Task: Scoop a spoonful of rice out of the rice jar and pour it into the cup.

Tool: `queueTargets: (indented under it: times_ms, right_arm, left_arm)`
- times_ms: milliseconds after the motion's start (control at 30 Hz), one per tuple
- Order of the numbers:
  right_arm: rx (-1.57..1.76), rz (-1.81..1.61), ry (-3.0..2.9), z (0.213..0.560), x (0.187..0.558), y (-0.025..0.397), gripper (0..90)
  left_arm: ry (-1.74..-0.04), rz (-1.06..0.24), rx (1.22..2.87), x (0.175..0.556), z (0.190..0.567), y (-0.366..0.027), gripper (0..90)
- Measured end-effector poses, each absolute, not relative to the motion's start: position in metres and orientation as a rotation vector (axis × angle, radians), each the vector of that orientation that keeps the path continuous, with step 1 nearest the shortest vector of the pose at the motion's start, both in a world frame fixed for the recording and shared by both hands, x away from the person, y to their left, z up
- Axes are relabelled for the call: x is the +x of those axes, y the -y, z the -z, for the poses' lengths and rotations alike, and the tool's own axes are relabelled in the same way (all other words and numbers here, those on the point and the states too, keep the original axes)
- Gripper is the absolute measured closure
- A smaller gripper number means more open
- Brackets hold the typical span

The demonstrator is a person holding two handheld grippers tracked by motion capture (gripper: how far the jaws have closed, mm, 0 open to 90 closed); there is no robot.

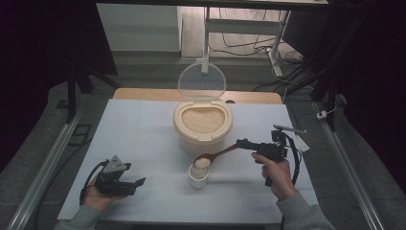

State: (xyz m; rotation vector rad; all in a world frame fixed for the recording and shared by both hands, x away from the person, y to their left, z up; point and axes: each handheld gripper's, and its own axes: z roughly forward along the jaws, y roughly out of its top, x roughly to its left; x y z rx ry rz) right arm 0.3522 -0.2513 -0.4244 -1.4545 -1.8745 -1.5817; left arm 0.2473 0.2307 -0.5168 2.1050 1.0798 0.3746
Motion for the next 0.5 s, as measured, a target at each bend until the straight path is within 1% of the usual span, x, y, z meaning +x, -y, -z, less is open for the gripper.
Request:
queueTargets:
  times_ms: [500]
  right_arm:
    - [-1.426, 1.576, 2.048, 0.414, 0.349, 0.239, 83.5]
  left_arm:
    - [-1.079, -0.375, 2.107, 0.247, 0.517, -0.231, 19.8]
